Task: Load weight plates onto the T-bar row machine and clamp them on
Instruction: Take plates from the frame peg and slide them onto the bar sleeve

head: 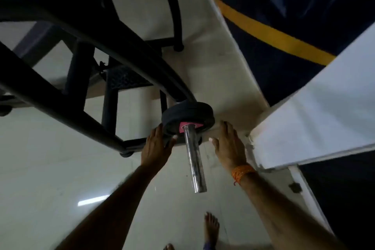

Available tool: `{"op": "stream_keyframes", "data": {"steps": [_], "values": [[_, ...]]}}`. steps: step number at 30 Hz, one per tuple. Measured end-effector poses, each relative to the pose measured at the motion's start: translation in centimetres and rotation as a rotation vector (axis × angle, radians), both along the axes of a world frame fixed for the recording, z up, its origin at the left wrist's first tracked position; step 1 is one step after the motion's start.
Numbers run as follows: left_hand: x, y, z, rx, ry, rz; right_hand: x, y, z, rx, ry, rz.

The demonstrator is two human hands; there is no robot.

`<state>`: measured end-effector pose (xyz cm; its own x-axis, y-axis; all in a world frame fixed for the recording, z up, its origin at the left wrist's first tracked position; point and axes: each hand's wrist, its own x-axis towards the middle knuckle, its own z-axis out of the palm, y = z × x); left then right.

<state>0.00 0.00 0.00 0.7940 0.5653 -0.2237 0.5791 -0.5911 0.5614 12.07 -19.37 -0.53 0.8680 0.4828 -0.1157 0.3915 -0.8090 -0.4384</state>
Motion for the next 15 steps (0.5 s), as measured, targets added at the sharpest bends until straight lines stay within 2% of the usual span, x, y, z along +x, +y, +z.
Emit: {"op": "stream_keyframes", "data": {"steps": [6,9,12,15], "values": [[5.0,0.4,-6.2,-0.122,-0.136,0.195,5.4,4.6,-5.9,0.100,0.139,-0.009],[5.1,-0.2,-7.7,-0.062,-0.218,0.278,4.9,5.1,-7.8,0.169,0.067,-0.096],[5.3,-0.3,-8.4,-0.043,-0.223,0.360,4.7,5.0,-8.5,0.207,-0.007,-0.146],[4.7,0.0,-8.7,0.011,-0.215,0.338,4.8,4.0,-8.6,0.205,-0.042,-0.111]]}}
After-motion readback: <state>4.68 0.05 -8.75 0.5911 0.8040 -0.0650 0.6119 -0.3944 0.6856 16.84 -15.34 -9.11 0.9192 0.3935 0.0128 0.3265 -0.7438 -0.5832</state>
